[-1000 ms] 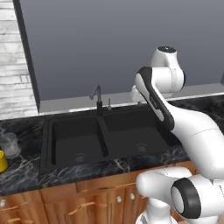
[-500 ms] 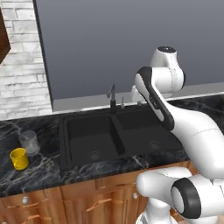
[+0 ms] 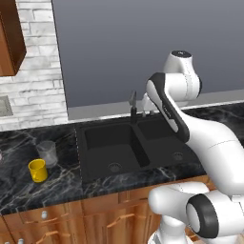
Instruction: Place the glass cup in the left basin and the mug in the right basin of the sink.
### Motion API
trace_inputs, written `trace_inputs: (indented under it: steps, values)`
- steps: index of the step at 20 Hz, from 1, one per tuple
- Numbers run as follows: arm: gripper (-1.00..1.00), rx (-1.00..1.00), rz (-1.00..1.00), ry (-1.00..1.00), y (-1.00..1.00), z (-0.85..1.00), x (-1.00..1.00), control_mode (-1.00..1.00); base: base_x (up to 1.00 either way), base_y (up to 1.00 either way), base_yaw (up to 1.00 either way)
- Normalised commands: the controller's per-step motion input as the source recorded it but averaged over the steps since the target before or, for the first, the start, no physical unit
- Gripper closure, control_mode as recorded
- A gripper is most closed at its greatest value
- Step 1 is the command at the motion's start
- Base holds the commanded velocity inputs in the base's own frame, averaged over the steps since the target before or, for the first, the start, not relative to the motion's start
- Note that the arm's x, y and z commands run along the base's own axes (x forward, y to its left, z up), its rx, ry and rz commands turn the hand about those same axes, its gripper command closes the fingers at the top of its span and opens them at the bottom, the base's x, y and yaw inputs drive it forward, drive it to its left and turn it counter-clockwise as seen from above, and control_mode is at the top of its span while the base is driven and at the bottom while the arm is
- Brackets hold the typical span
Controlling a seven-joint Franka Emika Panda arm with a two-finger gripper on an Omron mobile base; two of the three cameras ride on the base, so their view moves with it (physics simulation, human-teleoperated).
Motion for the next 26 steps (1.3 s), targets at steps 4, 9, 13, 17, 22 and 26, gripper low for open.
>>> trace_inputs:
  steps: [4,9,13,17,22,26]
  values:
    - [-1.00,0.00,0.00,0.00,0.00,0.00,0.00,1.00,0.00,0.00,0.00]
    - [-1.00,0.00,-0.01,0.00,0.10,-0.02,0.00,-1.00,0.00,0.07,0.00]
    - [-1.00,-0.03,-0.09,0.05,0.89,-0.47,0.27,-1.00,0.00,0.00,0.00]
    - [-1.00,0.00,-0.09,0.14,0.97,-0.60,0.35,-1.00,0.00,0.00,0.00]
    - [-1.00,-0.04,-0.10,0.16,0.89,-0.34,0.25,-1.00,0.00,0.00,0.00]
    - [-1.00,-0.02,-0.10,0.11,0.93,-0.13,0.11,-1.00,0.00,0.00,0.00]
